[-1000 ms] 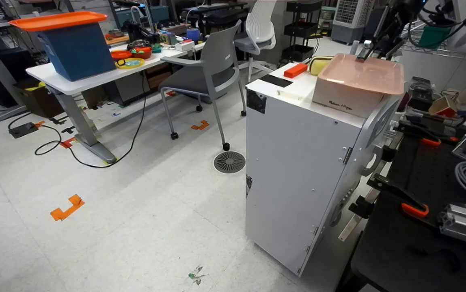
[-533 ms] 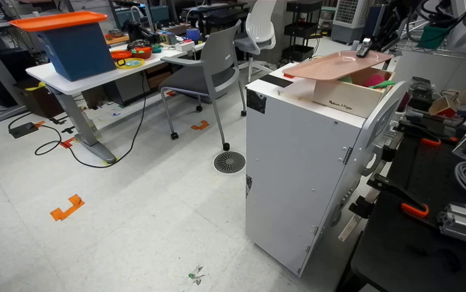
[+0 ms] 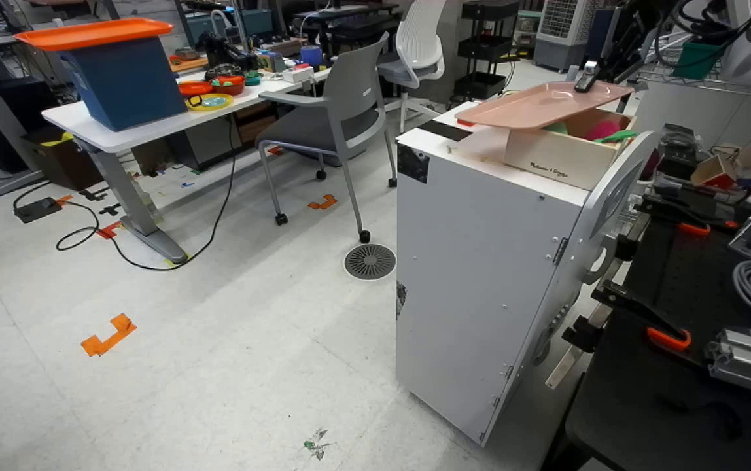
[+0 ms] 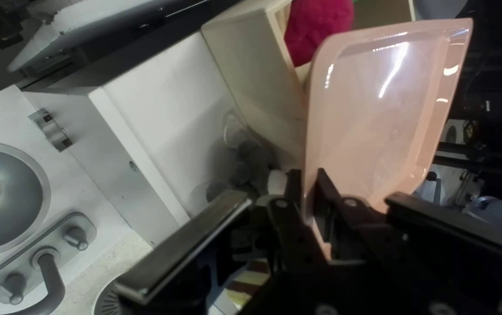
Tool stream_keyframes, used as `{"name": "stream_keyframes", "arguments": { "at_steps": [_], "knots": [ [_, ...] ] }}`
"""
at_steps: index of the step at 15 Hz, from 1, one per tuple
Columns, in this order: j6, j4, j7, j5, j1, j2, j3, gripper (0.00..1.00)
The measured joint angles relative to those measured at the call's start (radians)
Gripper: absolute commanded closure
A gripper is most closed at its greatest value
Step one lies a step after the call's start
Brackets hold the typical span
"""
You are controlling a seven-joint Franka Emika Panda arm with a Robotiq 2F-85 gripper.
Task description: Pick up the tray
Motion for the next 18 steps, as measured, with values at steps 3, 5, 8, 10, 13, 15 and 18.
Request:
{"name": "stream_keyframes", "arguments": {
  "at_steps": [3, 5, 8, 10, 13, 15, 18],
  "knots": [
    [0.000, 0.006, 0.000, 0.000, 0.000, -0.003, 0.000, 0.98],
    [0.001, 0.008, 0.000, 0.000, 0.000, -0.014, 0.000, 0.98],
    [0.004, 0.007, 0.000, 0.000, 0.002, -0.048, 0.001, 0.98],
    [0.006, 0.005, 0.003, 0.000, 0.004, -0.076, 0.001, 0.98],
    [0.013, -0.001, 0.017, 0.000, 0.010, -0.115, 0.001, 0.98],
    [0.037, -0.009, 0.034, 0.000, 0.018, -0.139, 0.001, 0.98],
    [0.095, -0.027, 0.089, -0.010, 0.030, -0.168, 0.001, 0.98]
  ]
}}
